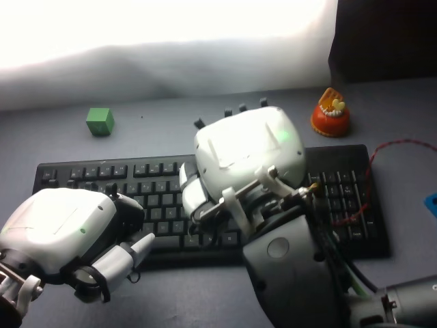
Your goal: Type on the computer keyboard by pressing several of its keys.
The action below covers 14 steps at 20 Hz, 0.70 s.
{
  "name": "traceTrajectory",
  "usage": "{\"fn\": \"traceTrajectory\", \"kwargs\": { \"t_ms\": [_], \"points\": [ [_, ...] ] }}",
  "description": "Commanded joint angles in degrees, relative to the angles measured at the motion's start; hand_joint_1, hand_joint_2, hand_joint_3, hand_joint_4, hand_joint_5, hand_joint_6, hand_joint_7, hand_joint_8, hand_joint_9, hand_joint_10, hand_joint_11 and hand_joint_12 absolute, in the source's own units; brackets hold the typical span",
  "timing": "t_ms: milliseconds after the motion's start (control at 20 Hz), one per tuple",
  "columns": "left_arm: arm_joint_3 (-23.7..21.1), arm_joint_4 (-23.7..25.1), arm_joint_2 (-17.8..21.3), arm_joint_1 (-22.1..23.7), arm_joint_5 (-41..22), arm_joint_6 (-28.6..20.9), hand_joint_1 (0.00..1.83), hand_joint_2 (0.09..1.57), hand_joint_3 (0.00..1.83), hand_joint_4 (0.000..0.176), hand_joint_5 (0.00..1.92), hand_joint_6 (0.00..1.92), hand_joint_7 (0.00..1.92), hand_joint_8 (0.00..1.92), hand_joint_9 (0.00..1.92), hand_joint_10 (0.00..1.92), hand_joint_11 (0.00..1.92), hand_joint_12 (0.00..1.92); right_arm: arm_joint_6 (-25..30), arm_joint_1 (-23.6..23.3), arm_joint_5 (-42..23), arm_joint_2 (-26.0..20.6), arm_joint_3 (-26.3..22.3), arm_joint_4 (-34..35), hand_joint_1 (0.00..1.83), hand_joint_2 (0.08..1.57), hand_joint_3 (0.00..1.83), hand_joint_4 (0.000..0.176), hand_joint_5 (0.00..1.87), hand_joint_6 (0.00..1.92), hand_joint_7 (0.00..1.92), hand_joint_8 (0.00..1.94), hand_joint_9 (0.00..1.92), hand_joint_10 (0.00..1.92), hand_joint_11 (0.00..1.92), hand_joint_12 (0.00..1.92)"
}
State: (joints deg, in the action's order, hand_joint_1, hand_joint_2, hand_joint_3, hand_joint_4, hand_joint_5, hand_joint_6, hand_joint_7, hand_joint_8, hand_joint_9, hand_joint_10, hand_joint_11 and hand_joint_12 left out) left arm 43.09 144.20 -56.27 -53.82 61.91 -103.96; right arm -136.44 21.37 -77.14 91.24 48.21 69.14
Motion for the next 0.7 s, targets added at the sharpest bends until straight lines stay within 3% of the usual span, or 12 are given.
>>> {"fn": "traceTrajectory", "kwargs": {
  "t_ms": [0,100,300,400,450,500,550,600,650],
  "points": [
    [0.2,2.7,0.2,-0.1,5.8,-0.1,0.10,1.23,0.31,0.022,0.06,0.09,0.10,0.06,0.06,0.06,0.00,0.38,-0.2,-0.6,-2.5,-0.2,-0.1,-5.4,0.37,1.43,0.30,0.000,0.20,0.38,0.22,0.13,0.09,0.35,0.00,0.87],
    [0.3,2.7,0.2,-0.9,5.8,-0.1,0.12,1.36,0.03,0.023,0.10,0.02,0.13,0.00,0.08,0.01,0.00,0.37,-0.3,-0.4,-1.2,-0.2,-0.2,-4.8,0.34,1.56,0.03,0.000,0.27,0.21,0.26,0.01,0.15,0.17,0.00,0.78],
    [0.9,1.0,-0.5,-2.2,5.8,0.0,0.09,1.38,0.01,0.018,0.10,0.01,0.12,0.00,0.08,0.00,0.00,0.32,0.2,-0.2,-0.1,-0.3,-0.4,-4.3,0.30,1.57,0.04,0.000,0.28,0.15,0.26,0.00,0.17,0.11,0.00,0.74],
    [1.8,1.0,-1.1,-3.3,5.8,0.0,0.09,1.38,0.01,0.021,0.11,0.01,0.13,0.00,0.08,0.01,0.00,0.33,1.4,0.0,2.1,-0.3,-0.4,-2.0,0.29,1.57,0.04,0.000,0.30,0.14,0.26,0.00,0.19,0.10,0.00,0.82],
    [2.0,1.0,-1.2,-3.8,5.8,0.0,0.10,1.37,0.00,0.025,0.13,0.01,0.15,0.01,0.10,0.01,0.00,0.40,1.9,0.3,2.7,-0.3,-0.4,-2.0,0.32,1.57,0.03,0.000,0.32,0.14,0.28,0.01,0.21,0.11,0.00,0.87],
    [2.5,1.0,-1.7,-4.4,5.8,0.0,0.15,1.36,0.00,0.017,0.18,0.02,0.19,0.01,0.13,0.02,0.00,0.50,2.4,0.7,4.2,-0.4,-0.4,-2.0,0.32,1.57,0.02,0.000,0.35,0.15,0.32,0.02,0.24,0.12,0.00,0.94],
    [3.2,1.0,-2.3,-4.7,5.8,0.0,0.12,1.36,0.00,0.021,0.24,0.03,0.30,0.02,0.22,0.04,0.00,0.82,3.0,1.2,5.8,-0.5,-0.4,-2.0,0.36,1.56,0.01,0.000,0.41,0.18,0.40,0.03,0.29,0.15,0.00,1.08],
    [3.6,1.0,-2.7,-4.8,5.8,0.1,0.12,1.36,0.00,0.021,0.24,0.03,0.30,0.02,0.22,0.04,0.00,0.82,3.6,1.6,6.8,-0.6,-0.4,-2.0,0.36,1.56,0.01,0.000,0.41,0.18,0.40,0.03,0.29,0.15,0.00,1.08],
    [4.2,1.0,-3.1,-4.8,5.8,0.1,0.13,1.36,0.00,0.019,0.28,0.04,0.35,0.03,0.27,0.06,0.00,0.98,4.7,2.0,8.1,-0.7,-0.4,-1.6,0.38,1.56,0.00,0.000,0.44,0.24,0.44,0.02,0.31,0.22,0.00,1.15]
  ]
}}
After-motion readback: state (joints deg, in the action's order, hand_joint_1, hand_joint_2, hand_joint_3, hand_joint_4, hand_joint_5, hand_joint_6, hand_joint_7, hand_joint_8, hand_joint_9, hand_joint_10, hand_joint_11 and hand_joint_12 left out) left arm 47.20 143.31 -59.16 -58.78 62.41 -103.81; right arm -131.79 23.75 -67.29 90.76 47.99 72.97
